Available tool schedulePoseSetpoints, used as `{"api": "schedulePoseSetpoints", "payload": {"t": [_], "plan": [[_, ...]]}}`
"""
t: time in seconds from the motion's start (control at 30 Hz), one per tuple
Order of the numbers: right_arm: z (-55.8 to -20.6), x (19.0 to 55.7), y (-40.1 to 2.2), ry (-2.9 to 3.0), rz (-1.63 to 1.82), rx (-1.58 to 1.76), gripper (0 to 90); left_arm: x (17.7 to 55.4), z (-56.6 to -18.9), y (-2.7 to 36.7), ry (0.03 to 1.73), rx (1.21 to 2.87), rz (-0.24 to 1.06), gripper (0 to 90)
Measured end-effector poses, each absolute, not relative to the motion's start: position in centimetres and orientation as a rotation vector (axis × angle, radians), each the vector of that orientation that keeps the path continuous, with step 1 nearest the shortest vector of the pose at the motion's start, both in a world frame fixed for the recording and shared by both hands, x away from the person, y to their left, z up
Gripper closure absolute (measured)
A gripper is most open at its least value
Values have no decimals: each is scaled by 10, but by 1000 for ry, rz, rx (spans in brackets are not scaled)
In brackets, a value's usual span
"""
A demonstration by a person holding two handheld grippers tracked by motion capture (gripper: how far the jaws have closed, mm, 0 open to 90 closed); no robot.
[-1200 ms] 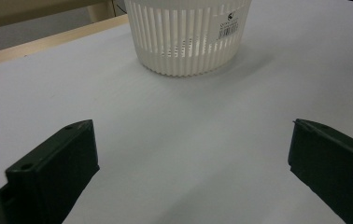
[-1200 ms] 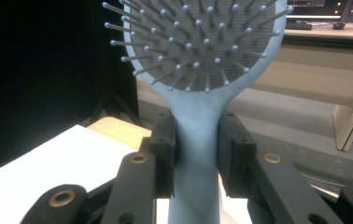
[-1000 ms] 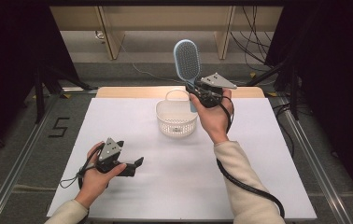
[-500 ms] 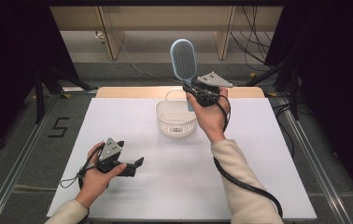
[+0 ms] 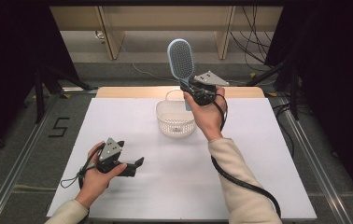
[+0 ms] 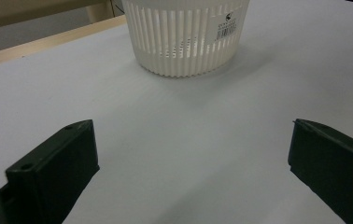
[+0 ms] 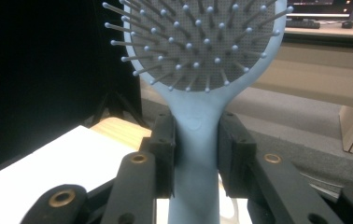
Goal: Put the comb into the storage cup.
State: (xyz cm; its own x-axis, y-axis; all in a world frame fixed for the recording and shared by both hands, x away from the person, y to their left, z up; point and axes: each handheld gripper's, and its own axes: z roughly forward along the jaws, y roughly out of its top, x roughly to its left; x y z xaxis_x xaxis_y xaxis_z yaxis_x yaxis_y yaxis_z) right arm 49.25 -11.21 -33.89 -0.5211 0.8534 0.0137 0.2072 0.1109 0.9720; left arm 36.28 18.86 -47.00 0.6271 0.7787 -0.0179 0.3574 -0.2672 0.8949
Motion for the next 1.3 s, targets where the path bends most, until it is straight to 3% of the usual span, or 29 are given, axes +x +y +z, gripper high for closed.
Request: {"api": "schedulePoseSetpoints", "payload": {"t": [1.3], "plan": [[-356,507,-95,1846,1417,1044,706,363,-470,189,904,1869,537,10]]}}
